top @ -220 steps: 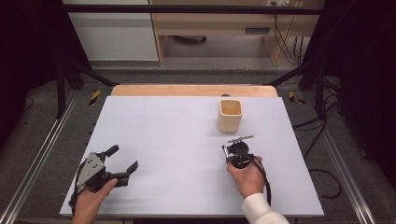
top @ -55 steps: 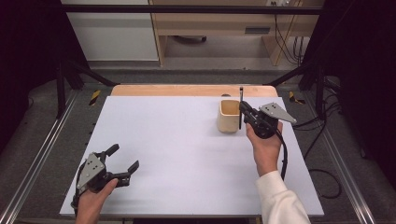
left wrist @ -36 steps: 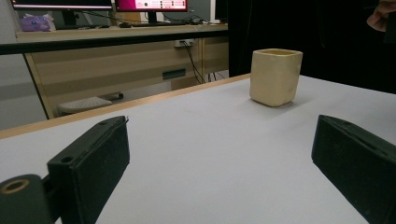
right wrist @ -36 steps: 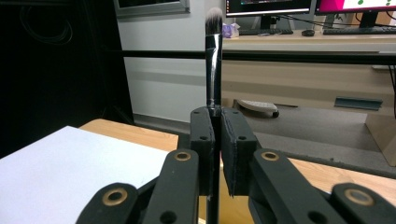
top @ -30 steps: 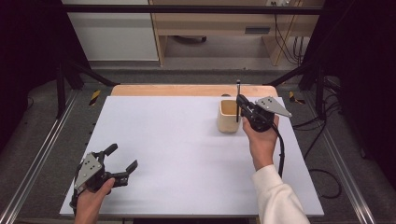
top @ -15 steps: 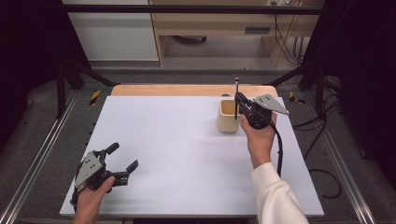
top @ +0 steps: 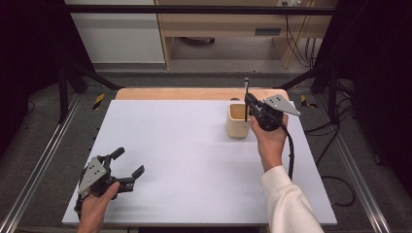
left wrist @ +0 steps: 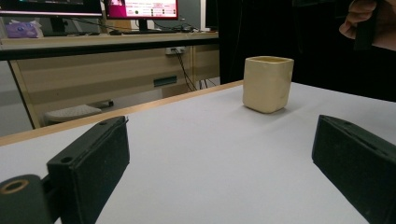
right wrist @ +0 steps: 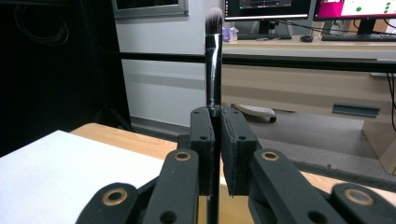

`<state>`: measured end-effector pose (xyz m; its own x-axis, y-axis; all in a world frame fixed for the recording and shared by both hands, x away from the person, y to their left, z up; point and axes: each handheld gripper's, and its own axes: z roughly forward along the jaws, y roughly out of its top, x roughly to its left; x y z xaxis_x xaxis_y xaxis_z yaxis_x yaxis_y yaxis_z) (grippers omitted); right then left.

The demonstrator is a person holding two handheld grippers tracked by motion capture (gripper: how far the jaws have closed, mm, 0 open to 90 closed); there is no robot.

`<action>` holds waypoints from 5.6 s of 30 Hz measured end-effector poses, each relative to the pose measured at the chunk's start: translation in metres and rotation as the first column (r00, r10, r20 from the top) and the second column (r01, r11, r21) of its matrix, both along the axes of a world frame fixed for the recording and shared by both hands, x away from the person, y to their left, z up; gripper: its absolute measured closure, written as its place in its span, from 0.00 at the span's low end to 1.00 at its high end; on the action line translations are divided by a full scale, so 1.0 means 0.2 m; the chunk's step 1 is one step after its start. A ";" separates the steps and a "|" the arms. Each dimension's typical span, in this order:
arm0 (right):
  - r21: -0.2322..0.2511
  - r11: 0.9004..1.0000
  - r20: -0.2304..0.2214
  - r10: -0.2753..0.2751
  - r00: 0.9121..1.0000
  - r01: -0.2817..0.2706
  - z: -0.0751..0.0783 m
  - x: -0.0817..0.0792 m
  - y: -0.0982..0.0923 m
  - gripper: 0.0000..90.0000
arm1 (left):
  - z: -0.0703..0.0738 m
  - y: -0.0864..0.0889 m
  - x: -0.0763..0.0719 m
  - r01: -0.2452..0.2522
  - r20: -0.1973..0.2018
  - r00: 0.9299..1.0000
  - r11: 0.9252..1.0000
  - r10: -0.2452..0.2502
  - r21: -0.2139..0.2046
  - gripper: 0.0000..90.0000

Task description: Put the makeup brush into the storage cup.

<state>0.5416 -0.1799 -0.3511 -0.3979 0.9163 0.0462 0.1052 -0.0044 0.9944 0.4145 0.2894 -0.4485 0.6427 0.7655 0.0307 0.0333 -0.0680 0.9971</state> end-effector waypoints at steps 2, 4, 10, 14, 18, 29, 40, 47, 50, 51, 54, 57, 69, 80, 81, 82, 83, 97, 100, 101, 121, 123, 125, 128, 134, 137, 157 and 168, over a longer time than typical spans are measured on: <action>0.002 1.000 0.001 -0.003 1.000 0.003 0.00 0.01 0.00 0.93 | 0.00 0.00 0.00 0.001 0.000 1.000 1.000 -0.001 0.002 0.04; 0.005 1.000 0.005 -0.004 1.000 0.004 -0.01 0.02 -0.01 0.93 | 0.00 0.00 0.00 0.001 0.000 1.000 1.000 -0.001 0.003 0.04; -0.004 1.000 0.023 -0.007 1.000 0.007 -0.02 0.02 0.00 0.93 | 0.00 0.00 0.00 -0.001 0.000 1.000 1.000 0.001 0.000 0.04; 0.007 1.000 0.036 -0.006 0.999 0.006 -0.02 0.03 0.01 0.93 | 0.00 0.00 0.00 0.002 0.000 1.000 1.000 -0.002 0.002 0.04; 0.002 1.000 0.048 -0.008 0.999 0.008 -0.03 0.04 0.00 0.93 | 0.00 0.00 -0.01 0.004 0.001 1.000 1.000 -0.004 0.002 0.04; -0.007 1.000 0.060 -0.005 0.998 0.005 -0.03 0.05 0.01 0.93 | 0.00 0.00 -0.01 0.001 0.000 1.000 1.000 -0.001 0.001 0.04; -0.008 1.000 0.077 -0.004 0.997 0.005 -0.04 0.08 0.00 0.93 | 0.00 0.00 -0.01 -0.001 0.001 1.000 1.000 0.001 -0.005 0.04; -0.008 1.000 0.086 -0.002 0.996 0.003 -0.03 0.11 0.02 0.93 | 0.00 0.01 -0.01 -0.002 0.001 1.000 1.000 0.002 -0.007 0.04; -0.015 1.000 0.094 -0.002 0.996 0.004 -0.03 0.12 0.02 0.93 | 0.00 0.01 -0.01 -0.002 0.000 1.000 1.000 0.002 -0.007 0.04; -0.015 1.000 0.093 -0.003 0.996 0.005 -0.03 0.12 0.02 0.93 | 0.00 0.01 -0.01 -0.002 0.000 1.000 1.000 0.002 -0.008 0.04; -0.012 1.000 0.088 -0.003 0.996 0.004 -0.04 0.12 0.02 0.93 | 0.00 0.01 -0.01 -0.001 -0.001 1.000 1.000 0.001 -0.007 0.04; -0.020 1.000 0.085 -0.003 0.996 0.004 -0.05 0.13 0.02 0.93 | 0.00 0.01 -0.01 -0.001 -0.001 1.000 1.000 0.001 -0.007 0.04; -0.030 1.000 0.080 -0.006 0.997 0.009 -0.06 0.14 0.01 0.93 | 0.01 0.01 -0.01 -0.003 0.001 1.000 1.000 0.003 -0.009 0.04; -0.034 0.999 0.067 -0.013 0.998 0.016 -0.08 0.16 0.01 0.93 | 0.01 0.01 -0.01 -0.001 0.000 1.000 1.000 0.001 -0.009 0.04; -0.035 0.999 0.066 -0.014 0.998 0.017 -0.08 0.17 0.01 0.93 | 0.01 0.01 -0.01 0.000 0.001 1.000 1.000 0.000 -0.009 0.04; -0.035 0.999 0.066 -0.013 0.998 0.015 -0.08 0.17 0.01 0.93 | 0.01 0.01 -0.01 0.000 0.001 1.000 1.000 0.000 -0.009 0.04; -0.031 0.999 0.064 -0.010 0.998 0.013 -0.08 0.17 0.01 0.93 | 0.01 0.01 -0.01 0.000 0.001 1.000 1.000 0.000 -0.009 0.04; -0.035 0.999 0.057 -0.011 0.998 0.013 -0.12 0.19 0.02 0.93 | 0.01 0.01 -0.01 0.000 0.002 1.000 1.000 0.000 -0.012 0.04; -0.032 0.999 0.050 -0.010 0.999 0.012 -0.12 0.19 0.03 0.93 | 0.01 0.01 -0.01 0.000 0.002 1.000 1.000 0.000 -0.013 0.04; -0.035 0.999 0.052 -0.012 0.999 0.013 -0.12 0.19 0.03 0.93 | 0.01 0.01 -0.01 0.000 0.002 1.000 1.000 0.000 -0.013 0.04; -0.046 0.999 0.006 -0.016 1.000 0.016 -0.22 0.20 0.03 0.93 | 0.01 0.02 -0.02 0.000 0.004 1.000 1.000 0.000 -0.015 0.04; -0.048 0.999 0.001 -0.015 1.000 0.015 -0.23 0.20 0.03 0.93 | 0.01 0.02 -0.02 0.000 0.004 1.000 1.000 0.000 -0.014 0.04; -0.052 0.999 -0.001 -0.012 1.000 0.012 -0.24 0.19 0.03 0.93 | 0.01 0.02 -0.02 0.000 0.004 1.000 1.000 0.000 -0.014 0.04; -0.056 0.998 0.000 -0.012 1.000 0.012 -0.24 0.20 0.03 0.93 | 0.01 0.02 -0.02 -0.001 0.004 1.000 1.000 0.001 -0.015 0.04; -0.070 0.997 -0.007 -0.011 1.000 0.010 -0.25 0.19 0.04 0.93 | 0.01 0.02 -0.02 0.001 0.004 1.000 1.000 -0.001 -0.014 0.04; -0.073 0.997 -0.015 -0.012 1.000 0.011 -0.27 0.19 0.03 0.93 | 0.01 0.01 -0.02 0.003 0.004 1.000 1.000 -0.003 -0.013 0.04; -0.082 0.997 -0.035 -0.010 0.999 0.007 -0.30 0.17 0.03 0.93 | 0.01 0.01 -0.02 0.005 0.003 1.000 1.000 -0.005 -0.014 0.04; -0.087 0.995 -0.020 -0.043 0.999 0.041 -0.27 0.12 0.01 0.65 | 0.01 0.02 -0.02 0.001 0.004 1.000 1.000 -0.001 -0.017 0.04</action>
